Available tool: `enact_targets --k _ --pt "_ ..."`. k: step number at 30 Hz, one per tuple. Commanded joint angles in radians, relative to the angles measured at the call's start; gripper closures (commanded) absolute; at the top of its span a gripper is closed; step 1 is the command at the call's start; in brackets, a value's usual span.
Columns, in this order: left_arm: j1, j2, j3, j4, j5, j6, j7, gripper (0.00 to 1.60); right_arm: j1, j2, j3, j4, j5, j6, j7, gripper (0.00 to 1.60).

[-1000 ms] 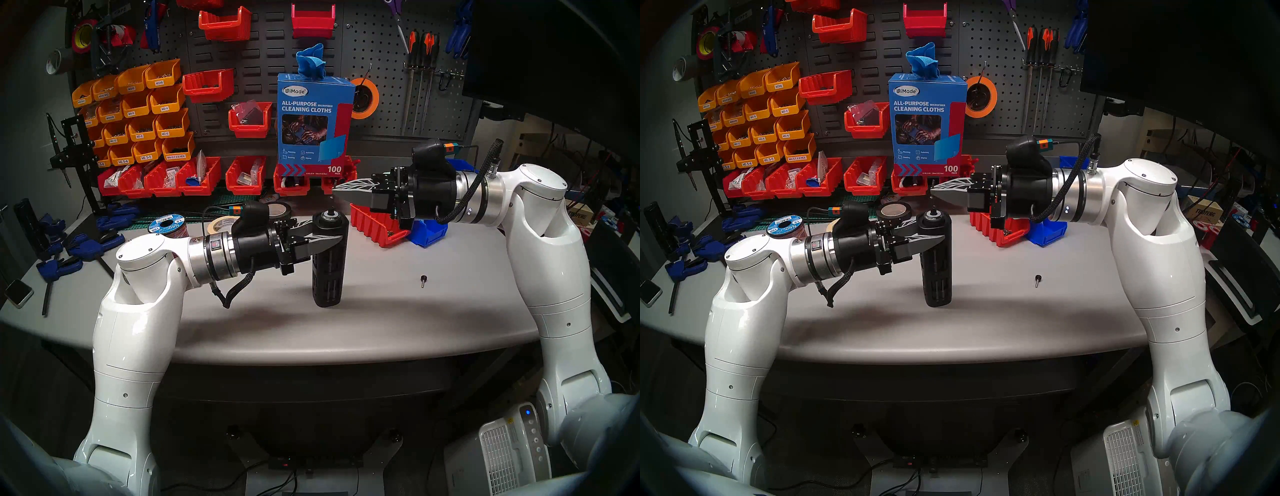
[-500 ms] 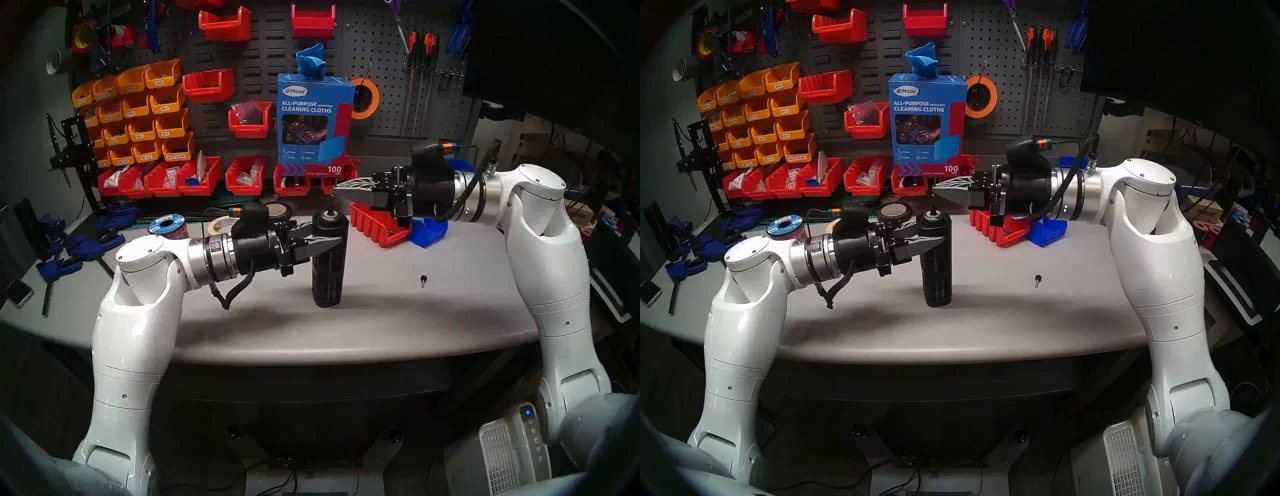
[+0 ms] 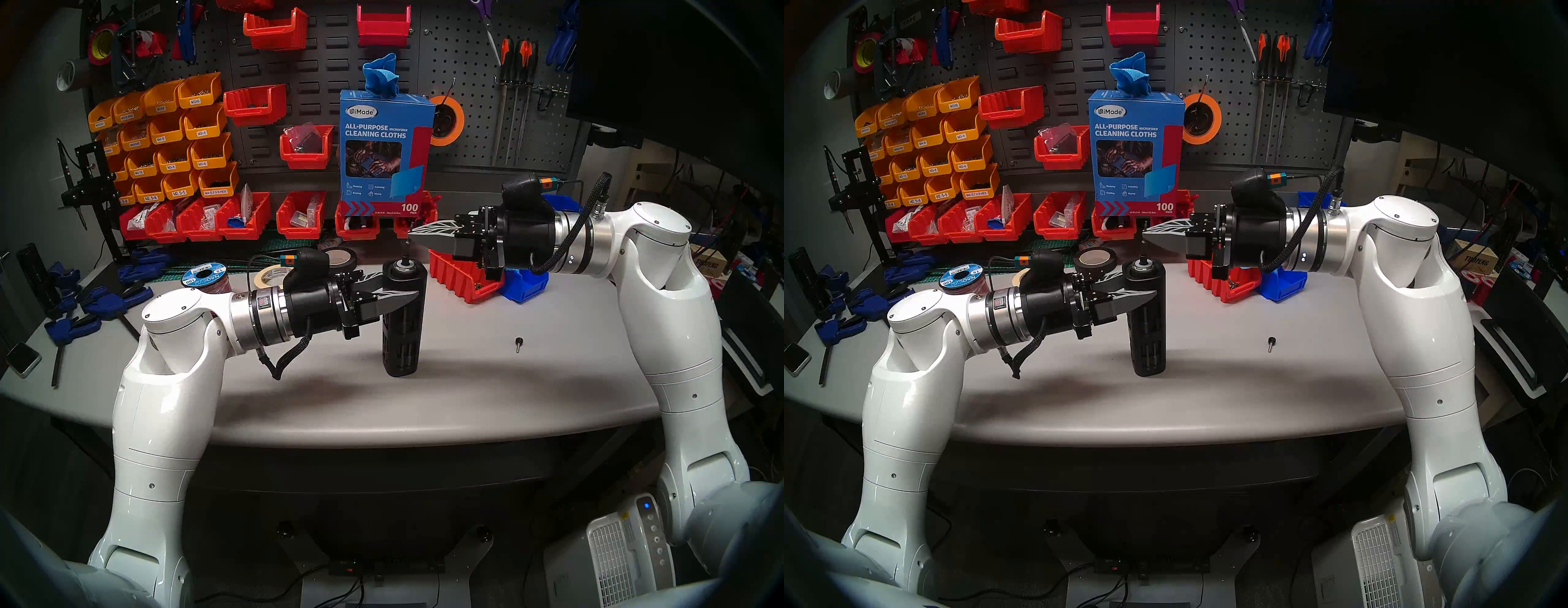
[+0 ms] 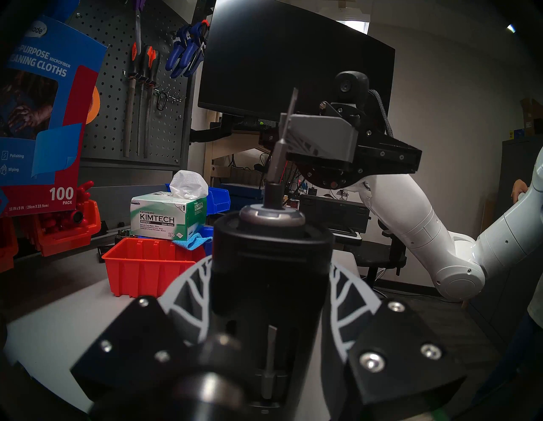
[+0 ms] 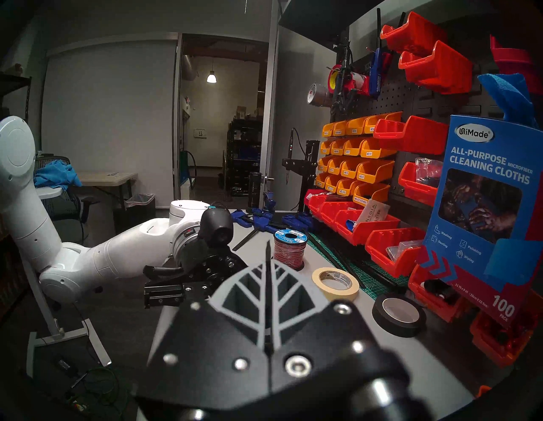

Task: Pick a screwdriver bit and insert it into the screwdriver

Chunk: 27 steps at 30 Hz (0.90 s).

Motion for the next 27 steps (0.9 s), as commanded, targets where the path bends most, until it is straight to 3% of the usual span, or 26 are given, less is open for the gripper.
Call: enact_targets --k 1,27 --pt "0.009 0.012 0.005 0.007 0.009 0.005 -0.002 1.6 0.027 0.004 0.006 -0.003 0.004 -0.001 0.008 1.6" --pt "0.003 0.02 0.01 0.015 0.003 0.002 0.0 1.6 0.057 0.002 -0.02 0.025 -0.007 0.01 0.008 1.6"
